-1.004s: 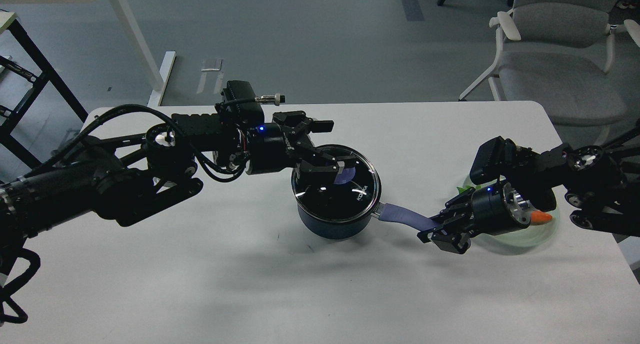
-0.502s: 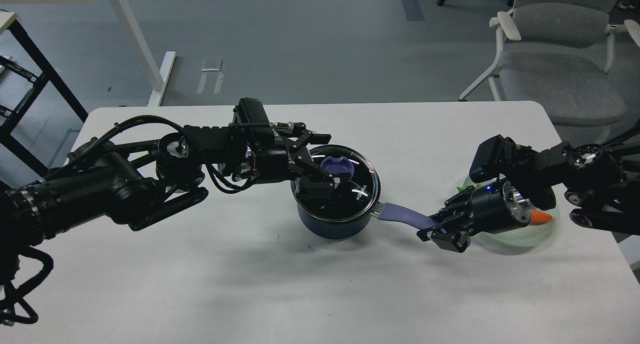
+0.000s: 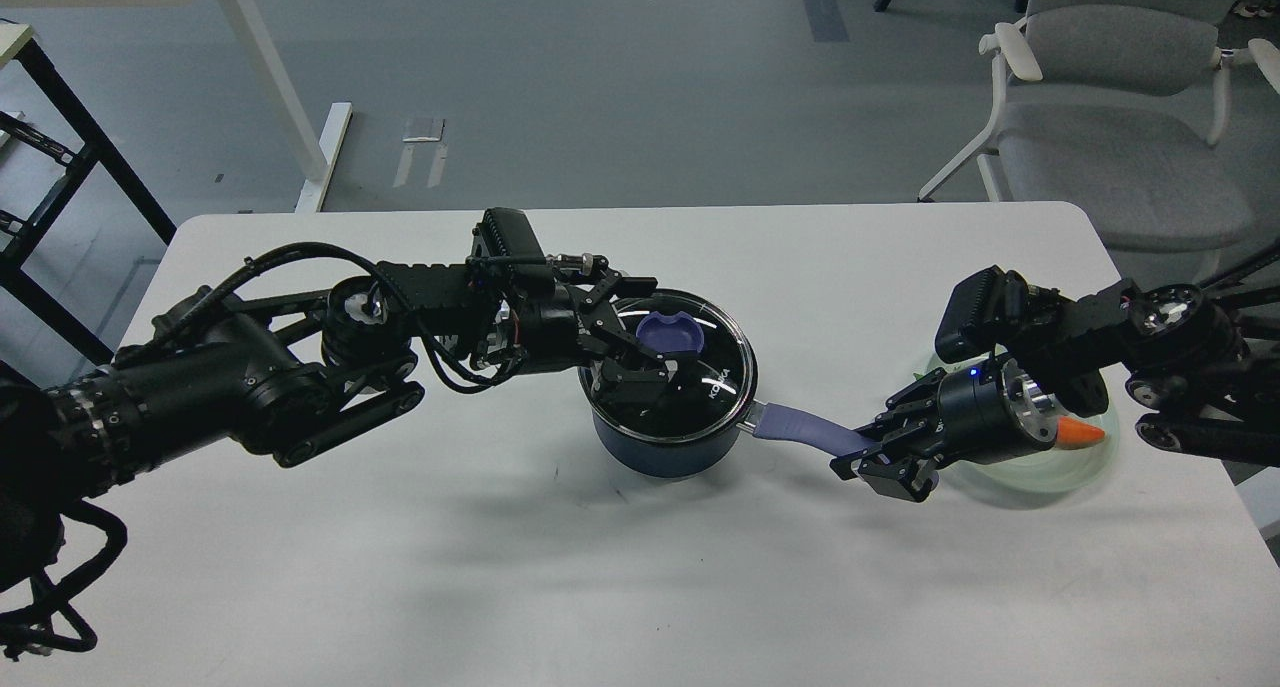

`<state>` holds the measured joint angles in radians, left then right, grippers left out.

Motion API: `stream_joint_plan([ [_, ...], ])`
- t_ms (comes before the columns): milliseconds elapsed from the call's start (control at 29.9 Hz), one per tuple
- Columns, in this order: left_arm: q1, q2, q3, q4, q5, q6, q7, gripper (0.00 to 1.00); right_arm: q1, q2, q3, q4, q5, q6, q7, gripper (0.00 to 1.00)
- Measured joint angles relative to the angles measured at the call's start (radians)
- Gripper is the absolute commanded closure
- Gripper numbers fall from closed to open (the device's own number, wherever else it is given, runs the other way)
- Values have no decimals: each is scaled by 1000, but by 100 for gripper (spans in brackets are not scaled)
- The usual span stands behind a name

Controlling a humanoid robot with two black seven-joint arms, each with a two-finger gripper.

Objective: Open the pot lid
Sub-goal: 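Reach the left gripper over the pot and grasp the purple lid knob, then lift the glass lid off the pot and set it down beside it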

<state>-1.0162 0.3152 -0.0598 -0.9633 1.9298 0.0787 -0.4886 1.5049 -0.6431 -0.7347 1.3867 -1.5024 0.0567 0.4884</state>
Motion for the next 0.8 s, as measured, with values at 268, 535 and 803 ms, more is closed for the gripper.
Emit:
stream_joint_plan([
  [268,23,-9,0,5,0,1,0,1,0,5,0,0,1,0,0,67],
  [535,38,-22,0,21,4,1,0,23,0,11,0,-1,1,0,1,67],
  [803,39,-24,0,21,3,0,0,66,-3,10,0,-1,2,0,0,67],
])
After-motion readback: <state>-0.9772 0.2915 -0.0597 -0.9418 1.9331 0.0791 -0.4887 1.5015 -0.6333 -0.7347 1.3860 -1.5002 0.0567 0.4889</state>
